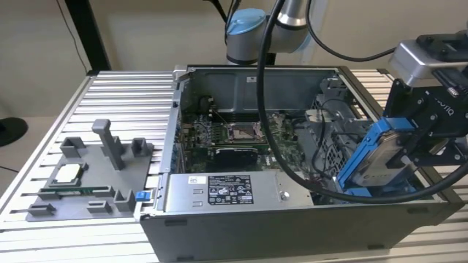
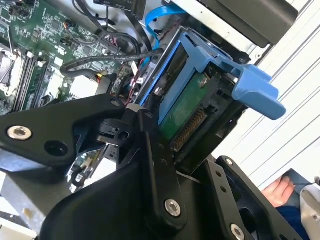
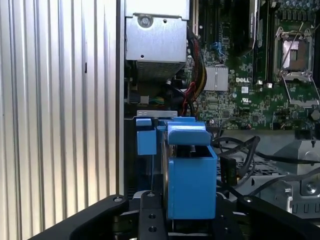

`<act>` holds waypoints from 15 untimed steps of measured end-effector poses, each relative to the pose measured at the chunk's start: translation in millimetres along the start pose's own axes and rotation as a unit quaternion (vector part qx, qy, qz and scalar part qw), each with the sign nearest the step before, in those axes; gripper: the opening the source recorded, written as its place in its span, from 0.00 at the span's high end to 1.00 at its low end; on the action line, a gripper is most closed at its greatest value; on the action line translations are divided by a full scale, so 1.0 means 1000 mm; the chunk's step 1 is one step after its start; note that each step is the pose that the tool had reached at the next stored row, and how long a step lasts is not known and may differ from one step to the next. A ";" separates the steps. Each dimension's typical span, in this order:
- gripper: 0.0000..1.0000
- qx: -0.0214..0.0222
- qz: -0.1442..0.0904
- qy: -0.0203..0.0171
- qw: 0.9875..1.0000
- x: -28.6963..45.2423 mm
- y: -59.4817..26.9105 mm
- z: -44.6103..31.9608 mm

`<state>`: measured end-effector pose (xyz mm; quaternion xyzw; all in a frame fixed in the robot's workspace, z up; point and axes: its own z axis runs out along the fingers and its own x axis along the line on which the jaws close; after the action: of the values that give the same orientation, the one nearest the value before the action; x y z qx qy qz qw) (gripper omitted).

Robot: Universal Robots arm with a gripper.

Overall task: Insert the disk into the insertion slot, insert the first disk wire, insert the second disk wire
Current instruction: 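Insert the disk into the insertion slot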

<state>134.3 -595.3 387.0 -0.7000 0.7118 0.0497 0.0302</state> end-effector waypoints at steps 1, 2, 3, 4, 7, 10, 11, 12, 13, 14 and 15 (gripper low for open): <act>1.00 0.000 0.000 0.000 1.000 0.0002 0.0000 0.0016; 1.00 0.000 0.000 0.000 1.000 0.0003 -0.0001 0.0030; 1.00 0.000 0.000 0.000 1.000 0.0005 -0.0001 0.0043; 1.00 0.000 0.000 0.000 1.000 0.0006 -0.0002 0.0057; 1.00 0.000 0.000 0.000 1.000 0.0011 -0.0003 0.0099; 1.00 0.000 0.000 0.000 1.000 0.0015 -0.0004 0.0136; 1.00 0.000 0.000 0.000 1.000 0.0017 -0.0005 0.0148; 1.00 0.000 0.000 0.000 1.000 0.0017 -0.0005 0.0155; 1.00 0.000 0.000 0.000 1.000 0.0017 -0.0005 0.0158; 1.00 0.000 0.000 0.000 1.000 0.0018 -0.0005 0.0158; 1.00 0.000 0.000 0.000 1.000 0.0018 -0.0005 0.0158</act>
<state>134.4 -595.3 371.1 -0.7000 0.7118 0.0496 0.0302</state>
